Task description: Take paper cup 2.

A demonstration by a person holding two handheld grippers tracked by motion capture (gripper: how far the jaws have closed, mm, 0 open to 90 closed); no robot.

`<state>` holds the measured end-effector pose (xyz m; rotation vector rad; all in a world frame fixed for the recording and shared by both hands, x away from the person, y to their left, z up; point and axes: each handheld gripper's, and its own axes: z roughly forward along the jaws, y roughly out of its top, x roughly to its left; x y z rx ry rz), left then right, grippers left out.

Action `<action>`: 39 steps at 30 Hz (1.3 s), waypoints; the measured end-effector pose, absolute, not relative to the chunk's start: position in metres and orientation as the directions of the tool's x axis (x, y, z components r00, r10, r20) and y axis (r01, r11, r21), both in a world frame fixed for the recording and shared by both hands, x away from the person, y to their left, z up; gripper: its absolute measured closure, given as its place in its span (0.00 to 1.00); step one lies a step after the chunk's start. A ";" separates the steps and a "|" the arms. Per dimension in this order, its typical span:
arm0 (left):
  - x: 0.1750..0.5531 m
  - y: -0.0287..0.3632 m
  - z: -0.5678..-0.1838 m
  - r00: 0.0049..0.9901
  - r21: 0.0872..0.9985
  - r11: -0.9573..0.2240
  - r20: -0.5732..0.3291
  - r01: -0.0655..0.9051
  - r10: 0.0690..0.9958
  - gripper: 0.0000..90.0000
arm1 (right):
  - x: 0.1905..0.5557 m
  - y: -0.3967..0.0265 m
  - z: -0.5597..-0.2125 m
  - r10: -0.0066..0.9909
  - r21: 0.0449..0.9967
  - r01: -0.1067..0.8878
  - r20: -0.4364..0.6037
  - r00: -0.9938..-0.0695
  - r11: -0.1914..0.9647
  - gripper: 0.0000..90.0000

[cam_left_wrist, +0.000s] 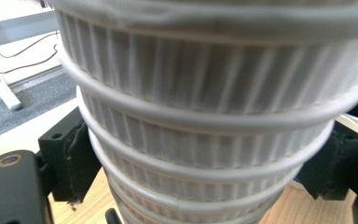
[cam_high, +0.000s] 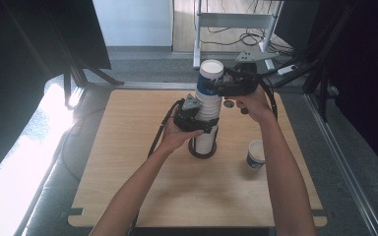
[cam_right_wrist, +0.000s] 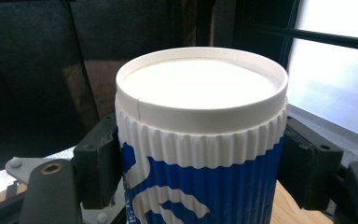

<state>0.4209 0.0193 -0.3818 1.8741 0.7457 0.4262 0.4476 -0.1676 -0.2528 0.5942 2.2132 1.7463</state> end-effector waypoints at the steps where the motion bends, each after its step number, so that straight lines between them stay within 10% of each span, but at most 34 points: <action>1: 0.421 0.019 -0.382 0.744 0.912 -0.279 -0.042 0.301 0.666 0.15 | 0.448 -0.168 -0.253 0.467 0.969 0.155 0.048 -0.883 0.194 0.28; 39: 0.420 0.019 -0.381 0.742 0.907 -0.287 -0.039 0.306 0.669 0.15 | 0.423 -0.189 -0.210 0.506 0.997 0.061 0.032 -0.862 0.040 0.29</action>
